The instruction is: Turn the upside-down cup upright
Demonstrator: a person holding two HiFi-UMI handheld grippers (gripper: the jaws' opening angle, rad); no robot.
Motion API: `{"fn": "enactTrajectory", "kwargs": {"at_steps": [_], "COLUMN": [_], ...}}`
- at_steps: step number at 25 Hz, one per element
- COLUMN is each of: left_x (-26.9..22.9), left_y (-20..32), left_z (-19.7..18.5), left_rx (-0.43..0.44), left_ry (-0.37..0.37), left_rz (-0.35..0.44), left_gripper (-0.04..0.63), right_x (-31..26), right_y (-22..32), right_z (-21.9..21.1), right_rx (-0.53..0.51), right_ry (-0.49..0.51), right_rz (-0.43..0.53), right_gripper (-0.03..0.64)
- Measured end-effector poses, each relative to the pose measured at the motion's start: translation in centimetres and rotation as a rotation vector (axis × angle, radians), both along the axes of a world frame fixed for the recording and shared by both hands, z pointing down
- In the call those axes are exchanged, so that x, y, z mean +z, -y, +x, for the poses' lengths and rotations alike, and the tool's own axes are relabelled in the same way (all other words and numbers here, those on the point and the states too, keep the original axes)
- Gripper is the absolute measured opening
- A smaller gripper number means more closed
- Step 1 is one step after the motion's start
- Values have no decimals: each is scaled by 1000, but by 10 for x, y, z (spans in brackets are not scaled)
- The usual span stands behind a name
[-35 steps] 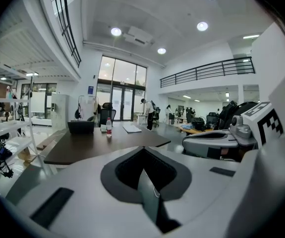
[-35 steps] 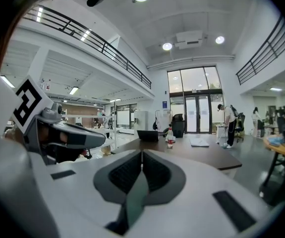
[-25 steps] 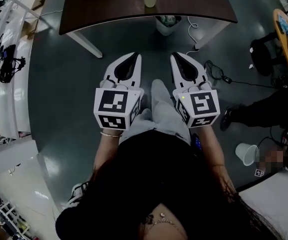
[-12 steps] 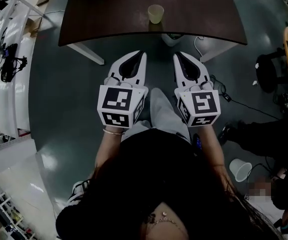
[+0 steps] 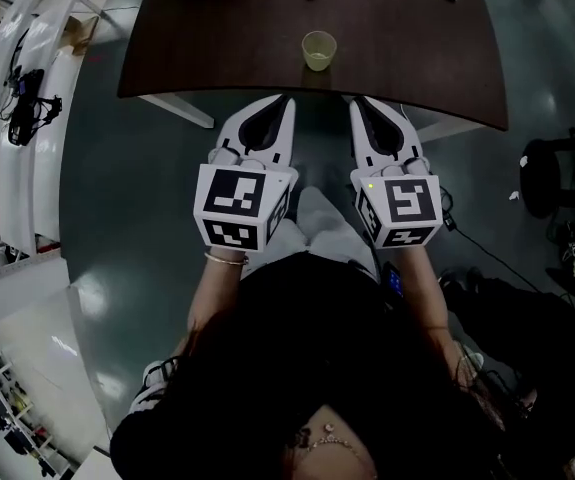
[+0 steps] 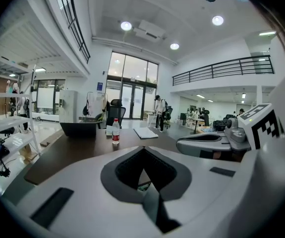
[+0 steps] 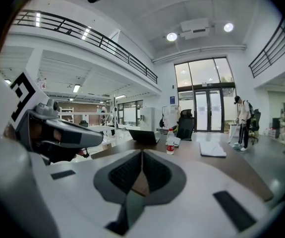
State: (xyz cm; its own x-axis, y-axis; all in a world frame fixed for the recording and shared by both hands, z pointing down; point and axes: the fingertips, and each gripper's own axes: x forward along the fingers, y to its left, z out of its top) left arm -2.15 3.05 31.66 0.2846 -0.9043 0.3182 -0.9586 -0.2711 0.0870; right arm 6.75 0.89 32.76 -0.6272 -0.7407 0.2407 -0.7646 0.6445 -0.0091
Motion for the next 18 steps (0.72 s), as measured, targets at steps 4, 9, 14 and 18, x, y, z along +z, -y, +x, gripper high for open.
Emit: {"fn": "enactTrajectory", "kwargs": {"at_steps": [4, 9, 14, 18], "left_x": [5, 10, 8, 12], "left_y": [13, 31, 67, 101], "left_z": [-5, -31, -53, -62], "left_rx": [-13, -24, 0, 41], "left_ry": [7, 4, 0, -4], "left_rz": [-15, -32, -25, -29], "left_gripper": [-6, -6, -6, -6], "right_x": [5, 7, 11, 17], "right_y": [20, 38, 64, 94], "right_z": [-6, -30, -52, -62], "right_rx": [-18, -30, -13, 25], "right_ry": [8, 16, 5, -10], "right_rz": [-10, -12, -25, -36], "right_gripper": [18, 20, 20, 20]}}
